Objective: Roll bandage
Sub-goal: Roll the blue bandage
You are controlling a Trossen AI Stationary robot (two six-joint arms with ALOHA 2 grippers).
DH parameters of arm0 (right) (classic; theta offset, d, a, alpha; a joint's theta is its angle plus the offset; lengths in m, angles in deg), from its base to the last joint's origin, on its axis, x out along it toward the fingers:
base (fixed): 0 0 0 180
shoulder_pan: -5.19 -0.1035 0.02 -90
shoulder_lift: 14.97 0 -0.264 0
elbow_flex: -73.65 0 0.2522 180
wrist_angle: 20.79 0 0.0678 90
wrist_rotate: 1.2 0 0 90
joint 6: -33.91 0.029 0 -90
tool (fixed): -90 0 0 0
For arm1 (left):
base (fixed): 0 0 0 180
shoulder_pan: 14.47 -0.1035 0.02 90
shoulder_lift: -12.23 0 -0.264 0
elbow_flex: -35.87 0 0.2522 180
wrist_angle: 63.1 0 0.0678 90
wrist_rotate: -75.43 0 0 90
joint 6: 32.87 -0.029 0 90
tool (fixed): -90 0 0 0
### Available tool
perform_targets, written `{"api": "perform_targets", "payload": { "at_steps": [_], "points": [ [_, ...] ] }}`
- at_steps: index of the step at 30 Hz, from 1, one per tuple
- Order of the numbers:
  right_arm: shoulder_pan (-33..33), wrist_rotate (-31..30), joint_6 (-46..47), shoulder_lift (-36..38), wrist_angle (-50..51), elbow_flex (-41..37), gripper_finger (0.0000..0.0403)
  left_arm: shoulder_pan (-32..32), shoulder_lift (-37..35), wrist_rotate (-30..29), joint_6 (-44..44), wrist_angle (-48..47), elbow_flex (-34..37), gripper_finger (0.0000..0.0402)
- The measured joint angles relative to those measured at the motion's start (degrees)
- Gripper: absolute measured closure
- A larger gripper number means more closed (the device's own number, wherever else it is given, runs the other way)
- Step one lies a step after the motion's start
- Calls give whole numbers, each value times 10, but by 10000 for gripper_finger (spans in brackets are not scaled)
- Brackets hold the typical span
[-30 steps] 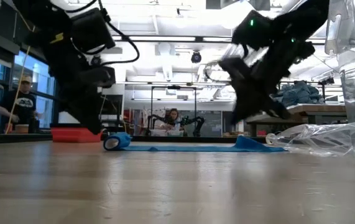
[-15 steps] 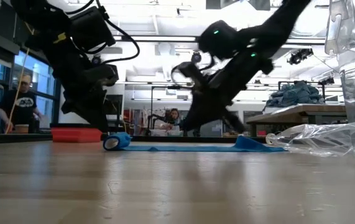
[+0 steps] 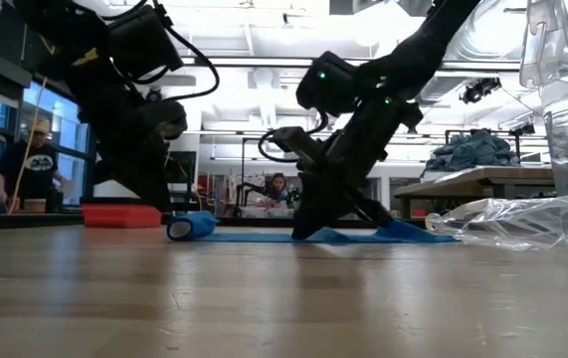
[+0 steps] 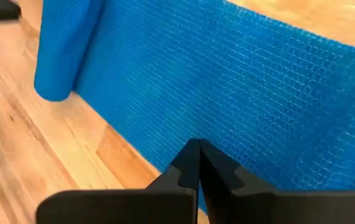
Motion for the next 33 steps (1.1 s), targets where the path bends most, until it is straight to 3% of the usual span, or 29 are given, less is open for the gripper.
{"api": "perform_targets", "payload": {
  "at_steps": [9, 13, 33],
  "points": [
    [0, -8, 0, -1, -18, 1, 403, 40, 63, 0, 91, 74, 0, 401],
    [0, -8, 2, -2, -19, 1, 403, 57, 85, 1, 129, 62, 0, 402],
    [0, -1, -10, 0, 14, 3, 403, 66, 83, -15, 152, 133, 1, 402]
  ]
}}
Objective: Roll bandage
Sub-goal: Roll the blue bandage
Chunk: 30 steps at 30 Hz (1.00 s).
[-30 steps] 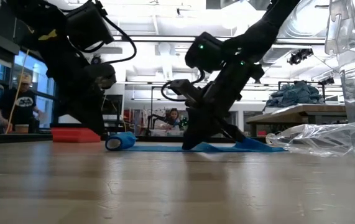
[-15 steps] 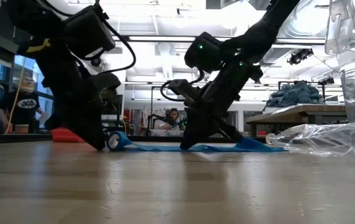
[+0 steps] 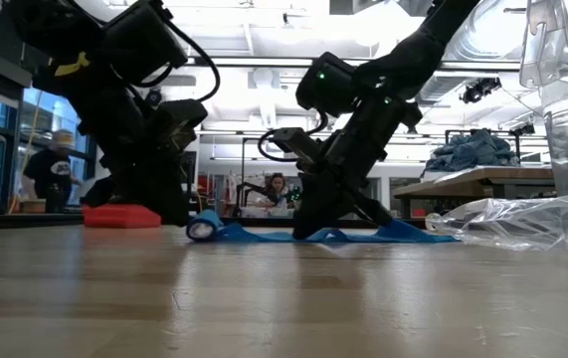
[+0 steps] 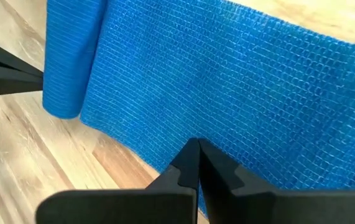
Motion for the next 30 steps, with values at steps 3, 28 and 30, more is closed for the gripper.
{"api": "perform_targets", "payload": {
  "at_steps": [3, 28, 30],
  "points": [
    [0, 0, 0, 3, 10, 0, 403, 0, 0, 0, -5, 0, 0, 402],
    [0, -23, -5, 20, 42, -2, 403, 2, 32, -4, 39, 46, 0, 402],
    [0, -23, -5, 20, 42, -2, 403, 2, 29, -6, 35, 46, 0, 402]
  ]
}}
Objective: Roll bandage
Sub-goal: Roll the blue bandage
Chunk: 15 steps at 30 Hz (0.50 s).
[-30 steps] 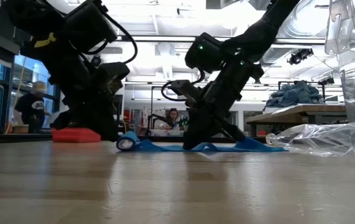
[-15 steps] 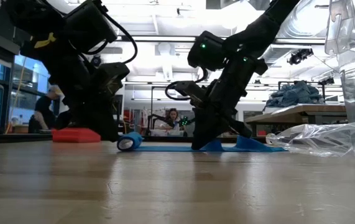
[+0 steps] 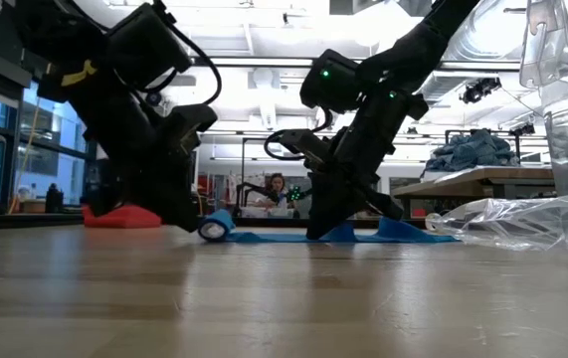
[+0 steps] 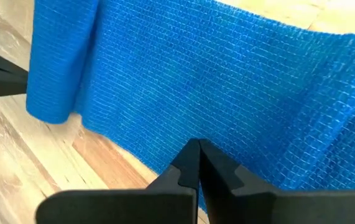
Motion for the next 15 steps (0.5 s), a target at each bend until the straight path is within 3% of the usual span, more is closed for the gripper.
{"api": "perform_targets", "payload": {
  "at_steps": [15],
  "points": [
    [0, 0, -6, 0, 0, 0, 403, -1, 0, -41, -6, 65, 0, 401]
  ]
}}
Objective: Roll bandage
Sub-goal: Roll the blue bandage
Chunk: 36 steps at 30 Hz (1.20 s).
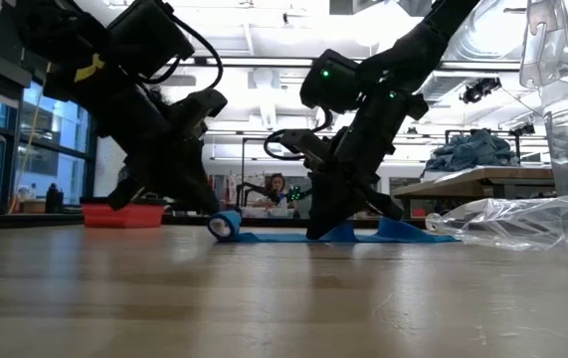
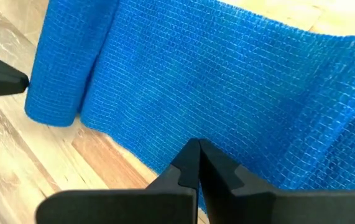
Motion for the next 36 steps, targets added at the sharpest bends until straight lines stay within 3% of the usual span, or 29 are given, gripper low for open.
{"api": "perform_targets", "payload": {
  "at_steps": [7, 13, 19, 26, 36],
  "points": [
    [0, 0, 0, 0, -1, 0, 403, -12, 36, 3, -5, 56, 0, 402],
    [0, 2, 0, 0, -3, 0, 403, -25, 74, 39, -20, 139, -2, 401],
    [-3, 6, 6, 0, -2, 0, 403, -32, 49, 62, -59, 141, -9, 402],
    [-20, 3, 11, 4, 6, 0, 403, -37, -10, 60, -99, 92, -9, 401],
    [-16, -60, 8, 45, 26, 0, 403, -53, -90, 35, -166, -89, -9, 402]
  ]
}}
